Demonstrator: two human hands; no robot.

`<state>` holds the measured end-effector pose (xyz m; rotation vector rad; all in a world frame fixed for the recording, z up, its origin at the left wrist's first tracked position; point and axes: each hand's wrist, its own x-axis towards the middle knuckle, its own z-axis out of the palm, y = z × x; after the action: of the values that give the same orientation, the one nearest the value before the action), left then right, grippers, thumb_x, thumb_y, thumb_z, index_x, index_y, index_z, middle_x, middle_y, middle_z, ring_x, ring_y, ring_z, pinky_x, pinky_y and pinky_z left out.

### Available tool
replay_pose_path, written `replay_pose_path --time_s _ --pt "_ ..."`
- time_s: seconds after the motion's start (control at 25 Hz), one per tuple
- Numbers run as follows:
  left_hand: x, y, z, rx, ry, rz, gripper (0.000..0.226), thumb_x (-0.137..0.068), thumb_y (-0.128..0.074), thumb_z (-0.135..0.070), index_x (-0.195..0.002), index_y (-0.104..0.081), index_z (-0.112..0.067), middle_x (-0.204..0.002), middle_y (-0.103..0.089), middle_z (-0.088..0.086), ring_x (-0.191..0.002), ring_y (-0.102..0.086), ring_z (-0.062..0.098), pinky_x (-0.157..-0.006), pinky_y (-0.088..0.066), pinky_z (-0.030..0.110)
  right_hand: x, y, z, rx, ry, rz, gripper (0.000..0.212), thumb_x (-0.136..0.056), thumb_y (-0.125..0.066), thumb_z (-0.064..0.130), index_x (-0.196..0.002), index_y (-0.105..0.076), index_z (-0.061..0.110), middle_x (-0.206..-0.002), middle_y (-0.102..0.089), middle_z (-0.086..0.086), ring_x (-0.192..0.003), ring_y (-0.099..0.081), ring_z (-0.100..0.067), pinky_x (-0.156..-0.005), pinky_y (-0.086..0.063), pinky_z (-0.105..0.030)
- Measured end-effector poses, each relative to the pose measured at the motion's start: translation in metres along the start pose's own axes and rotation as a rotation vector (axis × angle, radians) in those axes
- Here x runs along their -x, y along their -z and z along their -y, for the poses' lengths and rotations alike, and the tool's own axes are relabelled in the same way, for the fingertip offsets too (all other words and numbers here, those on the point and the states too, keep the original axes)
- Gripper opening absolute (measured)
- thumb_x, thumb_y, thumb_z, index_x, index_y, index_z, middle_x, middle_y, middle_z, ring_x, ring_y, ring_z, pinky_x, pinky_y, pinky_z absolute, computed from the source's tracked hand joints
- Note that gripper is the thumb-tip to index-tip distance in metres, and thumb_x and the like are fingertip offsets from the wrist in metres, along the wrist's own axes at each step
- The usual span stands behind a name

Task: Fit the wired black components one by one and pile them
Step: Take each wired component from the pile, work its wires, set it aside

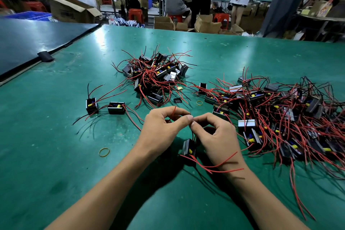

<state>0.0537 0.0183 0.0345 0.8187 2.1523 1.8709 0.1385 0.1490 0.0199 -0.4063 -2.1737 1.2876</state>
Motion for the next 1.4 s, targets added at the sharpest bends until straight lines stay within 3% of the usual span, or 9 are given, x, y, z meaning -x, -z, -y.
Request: replay_pose_path --time_s 0.2,0.4,0.52,0.64,0.88,1.0,1.12,1.24,1.4 --pt "0.001 -0.002 -0.001 -0.044 -0.029 -0.034 0.007 -0.083 -0.074 -0.016 -0.076 -0.074 -0.016 -0.052 -0.056 -0.015 -0.045 -0.039 -0.001 -0.046 -0.03 0.011 0.0 0.001 0.001 0.042 0.025 0.049 0.014 -0.085 -0.076 0.017 -0.074 -0.073 0.026 -0.056 -0.063 0.005 -0.047 -0.051 -0.008 -0.05 -0.042 -0.022" --pt "0.0 0.004 -0.001 -0.136 -0.138 0.048 0.006 -0.085 -0.074 -0.015 -0.08 -0.073 -0.019 -0.054 -0.055 -0.02 -0.045 -0.036 0.0 -0.046 -0.028 0.01 0.0 0.007 0.005 -0.026 0.079 0.042 0.013 -0.085 -0.071 0.022 -0.095 -0.074 0.028 -0.079 -0.071 0.009 -0.06 -0.062 -0.014 -0.058 -0.051 -0.026" --pt "0.0 0.005 0.0 -0.246 -0.255 0.039 0.006 -0.084 -0.075 -0.013 -0.081 -0.074 -0.017 -0.058 -0.055 -0.018 -0.049 -0.042 0.0 -0.051 -0.029 0.008 0.0 0.007 0.008 -0.001 0.113 0.011 0.003 -0.087 -0.075 0.024 -0.087 -0.074 0.026 -0.078 -0.071 0.011 -0.062 -0.064 -0.012 -0.06 -0.05 -0.026" --pt "0.0 0.004 0.001 -0.35 -0.377 0.028 0.002 -0.083 -0.076 -0.009 -0.083 -0.076 -0.011 -0.065 -0.053 -0.017 -0.057 -0.048 -0.004 -0.056 -0.03 0.007 -0.001 0.009 0.009 0.026 0.109 0.007 0.016 -0.088 -0.075 0.023 -0.072 -0.071 0.022 -0.063 -0.065 0.012 -0.056 -0.055 -0.003 -0.057 -0.04 -0.014" --pt "0.002 0.003 0.0 -0.429 -0.459 0.04 0.003 -0.084 -0.075 -0.012 -0.086 -0.076 -0.01 -0.072 -0.055 -0.013 -0.062 -0.047 -0.006 -0.061 -0.036 0.014 -0.007 0.008 0.006 -0.169 -0.18 0.136 0.031 -0.091 -0.069 0.024 -0.061 -0.064 0.019 -0.051 -0.045 0.011 -0.051 -0.036 -0.007 -0.053 -0.03 -0.024" --pt "0.001 0.005 -0.001 -0.343 -0.376 0.04 0.002 -0.083 -0.076 -0.01 -0.083 -0.076 -0.008 -0.07 -0.059 -0.009 -0.061 -0.049 -0.002 -0.06 -0.036 0.014 -0.006 0.015 0.004 -0.187 -0.029 0.164 0.009 -0.089 -0.075 0.023 -0.08 -0.071 0.022 -0.064 -0.06 0.01 -0.054 -0.048 -0.007 -0.052 -0.041 -0.022" --pt "0.001 0.006 -0.004 -0.265 -0.283 0.094 0.007 -0.082 -0.077 -0.012 -0.083 -0.076 -0.005 -0.066 -0.056 -0.012 -0.058 -0.047 -0.001 -0.058 -0.034 0.014 -0.006 0.023 0.001 -0.04 0.215 0.17 0.018 -0.084 -0.079 0.021 -0.099 -0.074 0.029 -0.085 -0.069 0.011 -0.062 -0.059 -0.011 -0.058 -0.05 -0.027" --pt "0.0 0.009 -0.004 -0.238 -0.229 0.131 0.007 -0.083 -0.076 -0.013 -0.085 -0.076 -0.006 -0.066 -0.056 -0.011 -0.057 -0.045 0.001 -0.057 -0.036 0.017 -0.01 0.026 0.0 0.064 0.352 0.152 0.009 -0.084 -0.079 0.018 -0.092 -0.077 0.023 -0.086 -0.069 0.013 -0.07 -0.061 -0.005 -0.064 -0.046 -0.017" --pt "0.0 0.01 -0.005 -0.233 -0.241 0.133 0.003 -0.084 -0.075 -0.009 -0.083 -0.076 -0.006 -0.068 -0.059 -0.006 -0.056 -0.046 0.002 -0.056 -0.036 0.015 -0.008 0.025 0.0 0.11 0.266 0.118 0.011 -0.089 -0.074 0.023 -0.078 -0.072 0.024 -0.069 -0.062 0.017 -0.061 -0.053 -0.004 -0.058 -0.038 -0.013"
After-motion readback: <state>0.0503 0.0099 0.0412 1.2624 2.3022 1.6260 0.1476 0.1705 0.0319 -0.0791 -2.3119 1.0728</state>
